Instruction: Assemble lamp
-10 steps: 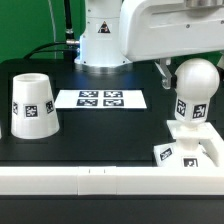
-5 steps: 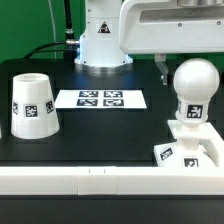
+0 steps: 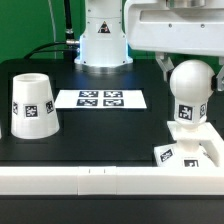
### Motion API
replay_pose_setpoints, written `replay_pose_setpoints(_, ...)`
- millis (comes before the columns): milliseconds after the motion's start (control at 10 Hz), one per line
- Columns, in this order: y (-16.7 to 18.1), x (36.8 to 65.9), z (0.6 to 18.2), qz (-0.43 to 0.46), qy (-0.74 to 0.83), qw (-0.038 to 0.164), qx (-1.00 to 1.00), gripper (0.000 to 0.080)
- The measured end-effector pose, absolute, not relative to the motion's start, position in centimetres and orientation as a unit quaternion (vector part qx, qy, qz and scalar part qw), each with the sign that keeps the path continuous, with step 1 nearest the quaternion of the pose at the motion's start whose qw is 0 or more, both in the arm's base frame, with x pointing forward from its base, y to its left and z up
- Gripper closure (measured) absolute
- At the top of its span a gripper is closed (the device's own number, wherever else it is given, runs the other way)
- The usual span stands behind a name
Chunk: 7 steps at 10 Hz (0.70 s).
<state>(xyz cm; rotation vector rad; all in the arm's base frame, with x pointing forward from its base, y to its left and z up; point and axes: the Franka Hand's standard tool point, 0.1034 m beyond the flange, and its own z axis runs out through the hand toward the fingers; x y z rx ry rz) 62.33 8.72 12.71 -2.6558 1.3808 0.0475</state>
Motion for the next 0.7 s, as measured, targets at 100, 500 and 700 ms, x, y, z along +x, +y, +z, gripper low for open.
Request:
replay_pose_setpoints(100,8.7,62.32,12.67,0.013,0.493,0.084,-0.866,0.0221)
replay_pose_setpoints(500,8.84,62.36,12.68,0.032,0.573,0.104,-0.813,0.0221)
replay_pose_setpoints(700,8.88,62.34,12.63,0.032,0.569,0.104,-0.815,0.0112)
